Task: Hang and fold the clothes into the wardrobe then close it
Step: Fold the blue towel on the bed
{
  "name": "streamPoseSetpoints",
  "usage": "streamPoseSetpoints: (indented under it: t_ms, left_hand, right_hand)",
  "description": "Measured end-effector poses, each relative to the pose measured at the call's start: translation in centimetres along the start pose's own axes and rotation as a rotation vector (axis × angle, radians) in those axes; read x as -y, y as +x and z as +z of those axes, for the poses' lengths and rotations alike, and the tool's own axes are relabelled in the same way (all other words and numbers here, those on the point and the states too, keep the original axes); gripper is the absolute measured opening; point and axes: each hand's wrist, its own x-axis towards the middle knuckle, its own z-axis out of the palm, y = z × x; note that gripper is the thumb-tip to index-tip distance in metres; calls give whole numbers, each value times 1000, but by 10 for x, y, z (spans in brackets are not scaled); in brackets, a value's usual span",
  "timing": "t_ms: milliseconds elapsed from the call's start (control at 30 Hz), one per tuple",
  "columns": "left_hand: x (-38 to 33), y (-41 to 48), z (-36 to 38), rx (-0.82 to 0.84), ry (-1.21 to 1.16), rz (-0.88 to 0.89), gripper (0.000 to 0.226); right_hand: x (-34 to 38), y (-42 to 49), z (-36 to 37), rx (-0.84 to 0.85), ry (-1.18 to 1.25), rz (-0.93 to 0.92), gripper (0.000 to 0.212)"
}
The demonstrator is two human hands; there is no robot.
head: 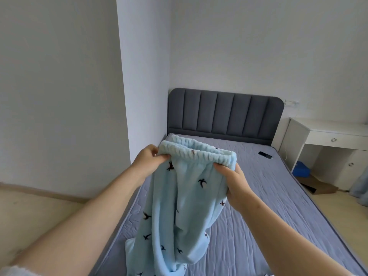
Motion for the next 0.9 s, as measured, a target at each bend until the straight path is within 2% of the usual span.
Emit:
streamPoseSetpoints:
  t_ms: [67, 133, 233, 333, 400, 467, 533, 567, 600, 667, 700, 767, 800, 900]
  left_hand:
    - [1, -2, -1, 35, -145, 29, 24]
    - [5, -4, -7, 156, -276, 41, 30]
    - [7, -2, -14, 279, -246, 52, 28]
    - [4, 7, -16, 103, 72, 72, 21]
    - [-1, 14, -17, -7, 469, 92, 29]
    - [-13, 19, -18, -77, 843, 107, 20]
    - [-36, 23, -20, -102, 921, 83, 12]
    - [-49, 25, -21, -99, 828, 67, 14]
    - [-63, 28, -22, -96, 632, 40, 16]
    - [-95, 28, -24, -47, 118, -74, 14]
    - [-111, 27, -26, 1, -63, -112, 13]
    - [-135, 26, -28, 53, -191, -72, 13]
    - [-145, 28, -31, 39, -197, -3, 10]
    - [-169, 36, -44, -113, -167, 323, 13]
  right_hand:
    - [2, 1, -1, 28, -13, -7, 17]
    - [3, 2, -2, -21, -60, -6, 13]
    - [5, 2, -5, -79, -138, -46, 18]
    - [8, 0, -6, 71, -357, -44, 29]
    - [10, 2, -2, 102, -562, -69, 28]
    - [17, 11, 2, -34, -864, -171, 19]
    - [29, 16, 6, -205, -1009, -268, 15]
    - [40, 18, 8, -248, -953, -271, 13]
    - [51, 20, 11, -273, -840, -245, 12]
    - [80, 25, 21, -302, -573, -166, 22]
    - [98, 27, 26, -307, -426, -116, 26]
    - [133, 28, 37, -289, -175, -90, 27]
    - [148, 28, 40, -278, -129, -145, 25]
    - [179, 27, 44, -280, -105, -458, 20]
